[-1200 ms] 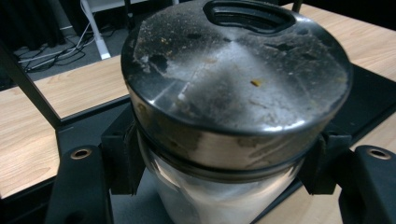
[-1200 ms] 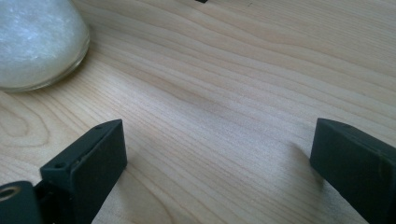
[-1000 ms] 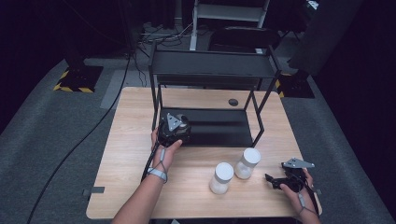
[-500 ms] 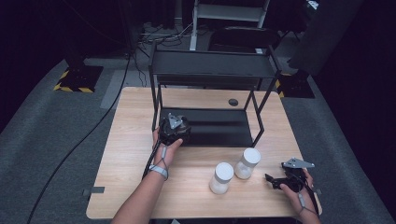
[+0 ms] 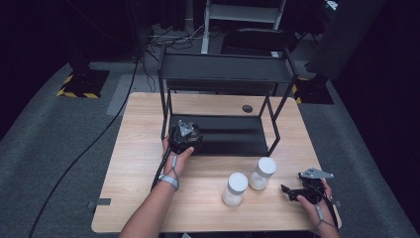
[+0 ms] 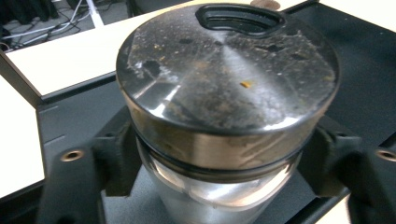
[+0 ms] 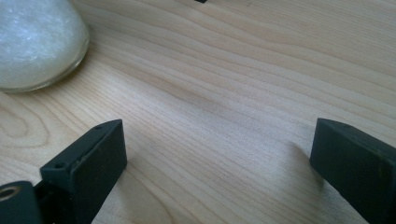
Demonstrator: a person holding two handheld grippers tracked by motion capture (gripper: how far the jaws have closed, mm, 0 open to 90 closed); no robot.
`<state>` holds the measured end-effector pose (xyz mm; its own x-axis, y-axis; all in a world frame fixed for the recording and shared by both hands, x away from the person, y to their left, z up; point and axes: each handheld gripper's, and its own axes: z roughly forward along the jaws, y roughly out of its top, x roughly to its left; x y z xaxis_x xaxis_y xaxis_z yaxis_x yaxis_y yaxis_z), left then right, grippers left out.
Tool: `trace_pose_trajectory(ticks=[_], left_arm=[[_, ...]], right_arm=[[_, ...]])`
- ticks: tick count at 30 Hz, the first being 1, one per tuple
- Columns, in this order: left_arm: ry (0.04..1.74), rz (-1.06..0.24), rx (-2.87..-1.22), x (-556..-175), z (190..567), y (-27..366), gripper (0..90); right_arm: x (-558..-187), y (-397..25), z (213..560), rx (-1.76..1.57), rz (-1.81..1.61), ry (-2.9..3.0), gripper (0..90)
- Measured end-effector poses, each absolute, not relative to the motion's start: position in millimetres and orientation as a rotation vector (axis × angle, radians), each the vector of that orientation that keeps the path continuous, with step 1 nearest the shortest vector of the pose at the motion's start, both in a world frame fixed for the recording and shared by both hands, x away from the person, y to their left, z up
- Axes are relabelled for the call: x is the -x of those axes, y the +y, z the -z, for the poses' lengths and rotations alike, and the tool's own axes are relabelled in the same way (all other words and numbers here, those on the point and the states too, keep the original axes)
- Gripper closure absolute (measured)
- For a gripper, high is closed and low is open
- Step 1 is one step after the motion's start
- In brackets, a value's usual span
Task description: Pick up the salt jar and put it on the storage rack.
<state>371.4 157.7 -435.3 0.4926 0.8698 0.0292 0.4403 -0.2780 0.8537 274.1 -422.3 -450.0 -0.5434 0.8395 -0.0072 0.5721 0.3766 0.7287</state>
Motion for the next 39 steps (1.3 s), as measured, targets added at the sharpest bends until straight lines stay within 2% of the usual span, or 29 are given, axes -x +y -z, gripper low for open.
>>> trace_pose_trajectory(ticks=[5, 11, 39], left_arm=[[1.096, -0.651, -1.89, -370.0, 434.4, 157.7, 15.3], [1.069, -0.669, -1.839, -364.3, 433.5, 160.2, 11.0], [0.973, -0.725, -1.675, -311.2, 404.1, 181.0, 10.5]], right_arm=[[-273.8, -422.1, 450.0, -1.229, -0.974, 2.263, 3.6], [-273.8, -422.0, 450.0, -1.229, -0.974, 2.263, 3.6], [-273.8, -422.1, 450.0, -1.229, -0.974, 2.263, 3.6]])
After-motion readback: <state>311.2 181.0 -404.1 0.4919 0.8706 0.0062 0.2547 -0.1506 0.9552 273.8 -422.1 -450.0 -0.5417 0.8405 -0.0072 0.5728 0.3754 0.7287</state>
